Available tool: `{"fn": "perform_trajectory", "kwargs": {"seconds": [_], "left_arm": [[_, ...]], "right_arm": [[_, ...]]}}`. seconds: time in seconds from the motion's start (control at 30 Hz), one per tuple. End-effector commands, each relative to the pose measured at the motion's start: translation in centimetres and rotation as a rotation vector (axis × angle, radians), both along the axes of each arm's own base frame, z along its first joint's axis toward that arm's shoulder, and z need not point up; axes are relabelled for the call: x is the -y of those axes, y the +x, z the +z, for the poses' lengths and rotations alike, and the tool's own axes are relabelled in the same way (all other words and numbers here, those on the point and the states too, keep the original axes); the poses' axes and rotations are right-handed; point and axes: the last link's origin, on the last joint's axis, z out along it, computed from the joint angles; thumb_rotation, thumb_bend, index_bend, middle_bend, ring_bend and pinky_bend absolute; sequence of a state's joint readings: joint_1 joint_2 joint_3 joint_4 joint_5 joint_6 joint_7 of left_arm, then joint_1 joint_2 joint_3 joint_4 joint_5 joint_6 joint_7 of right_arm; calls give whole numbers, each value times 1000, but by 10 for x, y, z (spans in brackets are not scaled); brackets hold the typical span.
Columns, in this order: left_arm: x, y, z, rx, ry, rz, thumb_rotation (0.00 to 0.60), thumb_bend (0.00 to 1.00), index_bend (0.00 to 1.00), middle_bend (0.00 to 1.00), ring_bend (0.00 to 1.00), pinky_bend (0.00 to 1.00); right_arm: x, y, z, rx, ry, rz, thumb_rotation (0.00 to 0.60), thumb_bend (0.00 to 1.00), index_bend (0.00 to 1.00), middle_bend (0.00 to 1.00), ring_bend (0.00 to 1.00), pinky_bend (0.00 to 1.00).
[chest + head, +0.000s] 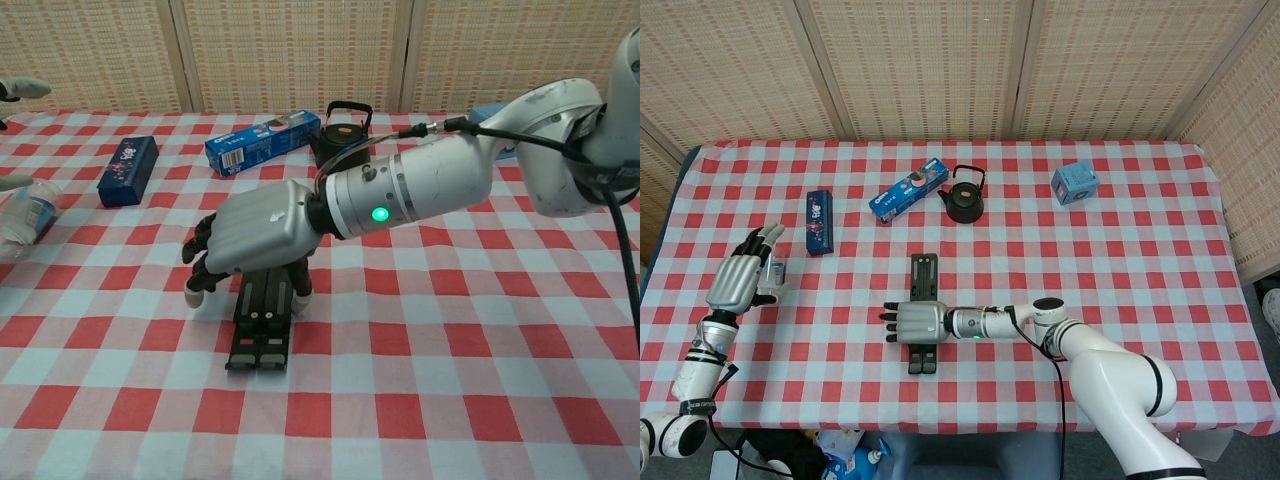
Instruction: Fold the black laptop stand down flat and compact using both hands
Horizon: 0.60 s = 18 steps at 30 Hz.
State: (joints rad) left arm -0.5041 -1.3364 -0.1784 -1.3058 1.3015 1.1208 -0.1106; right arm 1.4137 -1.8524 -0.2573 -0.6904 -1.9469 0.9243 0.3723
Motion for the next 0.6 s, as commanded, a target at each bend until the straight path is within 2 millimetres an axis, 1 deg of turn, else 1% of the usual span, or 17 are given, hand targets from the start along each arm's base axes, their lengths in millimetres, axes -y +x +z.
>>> {"fn": "perform_trajectory", "kwargs": {"seconds": [0.03,0.1,0.17,0.27,0.37,0.4,0.5,0.53,0.6], "left_arm": [[1,0,0,-2,-1,0,600,258,0,0,0,182],[1,0,1,-5,-1,1,600,259,0,0,0,182],[2,-1,2,-9,0,4,600,258,0,0,0,182],[3,-3,5,-20,0,12,600,259,0,0,0,182],[5,-6,9,-44,2,25,600,259,0,0,0,182],[5,-6,10,-51,3,27,600,259,0,0,0,182],[6,-6,15,-66,28,39,600,259,0,0,0,182],[6,-5,16,-64,39,42,600,259,0,0,0,182],[8,-5,19,-64,63,47,600,259,0,0,0,182]], "right_arm": [[1,0,5,16,-16,-22,600,13,0,21,0,43],[2,-1,11,29,-24,-30,600,11,0,7,0,30],[4,-3,21,56,-39,-47,600,11,0,5,0,27],[6,-7,40,121,-64,-96,600,11,0,5,0,25],[6,-16,68,206,-105,-166,600,22,0,21,0,24],[6,-18,74,221,-115,-181,600,43,0,45,0,24],[0,-29,106,320,-187,-259,600,124,0,115,0,26],[-2,-33,114,346,-209,-283,600,137,0,122,0,29],[-9,-43,134,404,-265,-337,600,180,1,157,2,69]]}}
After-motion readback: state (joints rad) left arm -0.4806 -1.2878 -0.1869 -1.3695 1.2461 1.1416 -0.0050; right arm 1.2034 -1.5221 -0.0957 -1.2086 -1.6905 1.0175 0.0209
